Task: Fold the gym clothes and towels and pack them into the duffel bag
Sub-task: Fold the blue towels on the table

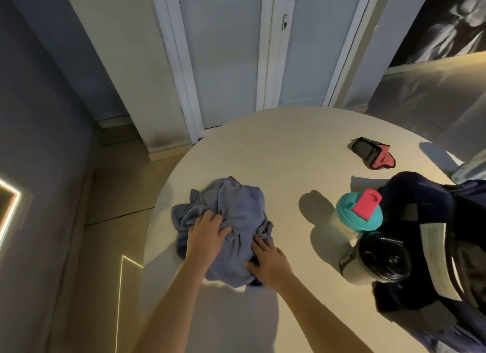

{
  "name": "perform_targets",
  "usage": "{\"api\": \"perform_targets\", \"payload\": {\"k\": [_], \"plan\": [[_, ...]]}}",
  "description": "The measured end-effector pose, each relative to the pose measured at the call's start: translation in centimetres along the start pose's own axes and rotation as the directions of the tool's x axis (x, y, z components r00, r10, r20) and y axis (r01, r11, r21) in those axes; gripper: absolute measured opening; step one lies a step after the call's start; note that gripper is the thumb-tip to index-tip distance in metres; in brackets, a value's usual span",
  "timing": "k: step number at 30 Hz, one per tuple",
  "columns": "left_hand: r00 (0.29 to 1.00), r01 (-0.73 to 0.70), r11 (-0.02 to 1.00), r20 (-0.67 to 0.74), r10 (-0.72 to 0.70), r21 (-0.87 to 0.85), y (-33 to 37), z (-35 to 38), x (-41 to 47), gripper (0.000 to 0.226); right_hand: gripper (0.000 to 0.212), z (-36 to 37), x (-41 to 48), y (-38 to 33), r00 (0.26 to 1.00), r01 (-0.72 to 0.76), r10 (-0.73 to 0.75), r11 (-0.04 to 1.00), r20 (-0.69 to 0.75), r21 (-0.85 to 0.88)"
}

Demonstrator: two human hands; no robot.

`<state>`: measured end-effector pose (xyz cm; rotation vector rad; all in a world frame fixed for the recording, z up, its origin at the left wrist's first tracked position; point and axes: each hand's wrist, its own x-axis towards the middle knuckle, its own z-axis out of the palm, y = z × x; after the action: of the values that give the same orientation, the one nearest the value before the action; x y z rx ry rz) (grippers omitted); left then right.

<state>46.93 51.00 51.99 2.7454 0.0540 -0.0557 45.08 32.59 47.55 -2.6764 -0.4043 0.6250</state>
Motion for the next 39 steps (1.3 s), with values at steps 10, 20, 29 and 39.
{"api": "perform_targets", "payload": {"k": [10,20,29,39], "plan": [[0.953,0.165,0.846,-0.138,-0.269,-0.506,2.4,-6.9,1.2,0.028,0.056,-2.0,0.1,-1.4,0.996,-0.069,0.072,0.996,-0.053,0.050],[0.936,-0.075,0.620,-0.270,-0.227,-0.781,6.2,-16.9,0.7,0.028,0.052,-11.6,-2.9,-7.3,0.910,0.317,-0.075,0.761,-0.408,0.566],[0.900,-0.264,0.480,-0.393,-0.191,-0.837,11.4,-25.0,-1.9,0.026,0.010,-17.3,-6.4,-11.6,0.836,0.427,-0.088,0.723,-0.541,0.543],[0.893,-0.170,0.584,-0.374,-0.249,-0.794,14.1,-25.3,-6.2,0.026,0.010,-20.1,-14.3,-9.1,0.736,0.445,0.105,0.670,-0.669,0.594]]}}
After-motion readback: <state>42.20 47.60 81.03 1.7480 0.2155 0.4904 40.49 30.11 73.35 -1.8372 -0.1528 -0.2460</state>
